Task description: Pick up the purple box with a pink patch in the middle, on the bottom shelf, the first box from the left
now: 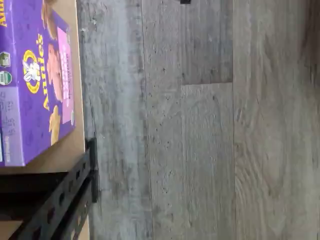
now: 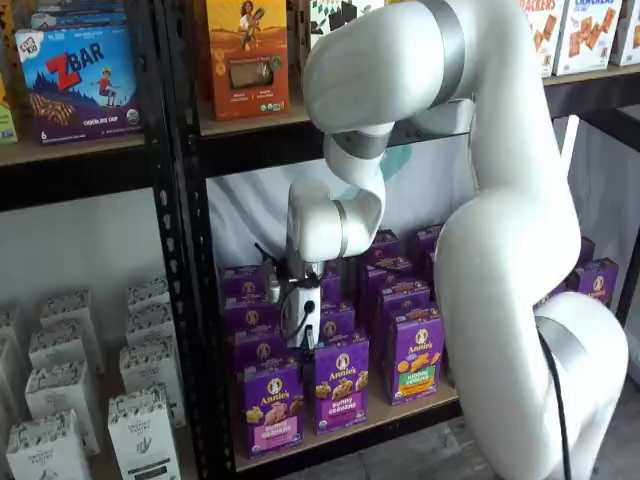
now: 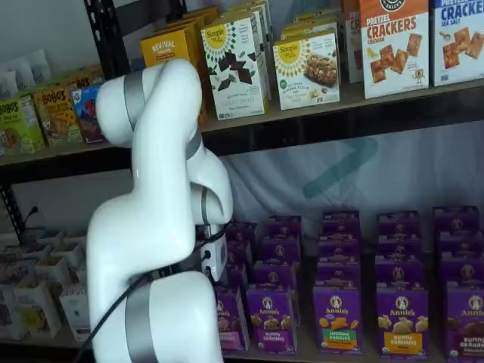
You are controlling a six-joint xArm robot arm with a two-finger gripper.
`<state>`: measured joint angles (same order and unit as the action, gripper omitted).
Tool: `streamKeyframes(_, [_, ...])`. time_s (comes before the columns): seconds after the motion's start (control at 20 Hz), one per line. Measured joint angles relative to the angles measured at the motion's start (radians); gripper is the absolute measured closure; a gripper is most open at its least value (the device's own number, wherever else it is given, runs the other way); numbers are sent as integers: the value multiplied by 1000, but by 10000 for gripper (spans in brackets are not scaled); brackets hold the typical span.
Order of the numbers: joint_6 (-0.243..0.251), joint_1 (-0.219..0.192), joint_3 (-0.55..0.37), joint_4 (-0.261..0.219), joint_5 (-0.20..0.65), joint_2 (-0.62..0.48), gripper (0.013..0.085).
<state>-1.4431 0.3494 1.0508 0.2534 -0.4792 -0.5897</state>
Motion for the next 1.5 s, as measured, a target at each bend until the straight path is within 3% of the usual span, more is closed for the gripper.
streamKeyframes(0.1, [36, -2, 24, -40, -40, -13, 130])
streamKeyframes(0.3, [40, 4, 33, -40, -26, -30, 130])
streamKeyframes(0.5, [10, 14, 20, 1, 54, -43, 130])
streamKeyframes(0.75, [-54, 33, 19, 85, 151, -72, 130])
streamKeyframes(1.0, [-80, 43, 61, 123, 193, -121, 130])
streamKeyframes(1.3, [-63, 33, 142, 96, 191, -189, 130])
streamKeyframes(1.5, [-15, 17, 199, 29, 176, -235, 130])
